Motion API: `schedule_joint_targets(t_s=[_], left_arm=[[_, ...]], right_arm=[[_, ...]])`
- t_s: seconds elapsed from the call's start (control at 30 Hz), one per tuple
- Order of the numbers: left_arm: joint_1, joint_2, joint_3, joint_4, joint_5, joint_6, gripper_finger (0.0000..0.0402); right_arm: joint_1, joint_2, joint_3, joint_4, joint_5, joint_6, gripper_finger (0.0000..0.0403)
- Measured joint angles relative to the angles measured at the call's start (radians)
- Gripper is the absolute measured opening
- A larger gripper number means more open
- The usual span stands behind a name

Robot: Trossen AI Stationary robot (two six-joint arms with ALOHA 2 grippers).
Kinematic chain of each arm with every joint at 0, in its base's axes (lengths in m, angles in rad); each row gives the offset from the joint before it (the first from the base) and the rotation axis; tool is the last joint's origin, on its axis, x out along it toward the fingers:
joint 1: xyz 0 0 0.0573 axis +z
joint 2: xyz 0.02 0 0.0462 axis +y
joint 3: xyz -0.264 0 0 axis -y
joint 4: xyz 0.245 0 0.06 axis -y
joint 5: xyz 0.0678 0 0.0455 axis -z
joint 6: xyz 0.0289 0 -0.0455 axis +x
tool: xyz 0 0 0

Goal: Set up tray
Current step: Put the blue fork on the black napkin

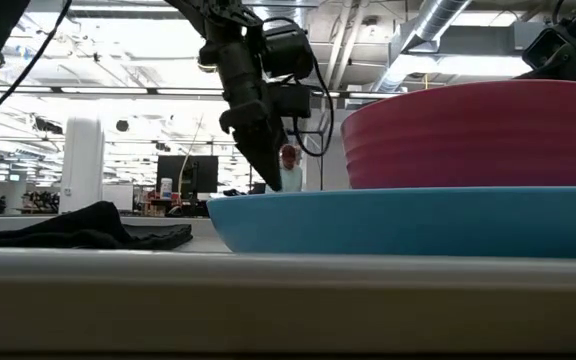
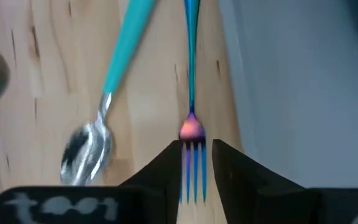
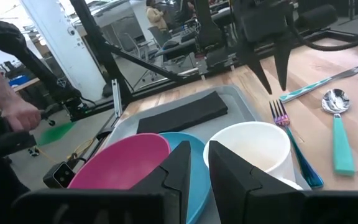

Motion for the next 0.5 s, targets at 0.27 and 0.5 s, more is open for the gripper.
schedule_joint_targets(t_s=[0.27,0.5], left_arm=[[-0.019,0.039,0.000,0.047,0.003,0.001,0.0080],[-0.031,0.047,0.000,0.099,0.002,0.022,0.0080]], right_arm=[[0.000,0.000,0.000,-0.001,0.000,0.000,0.0051],[0.000,0.000,0.000,-0.001,0.000,0.000,0.0051]])
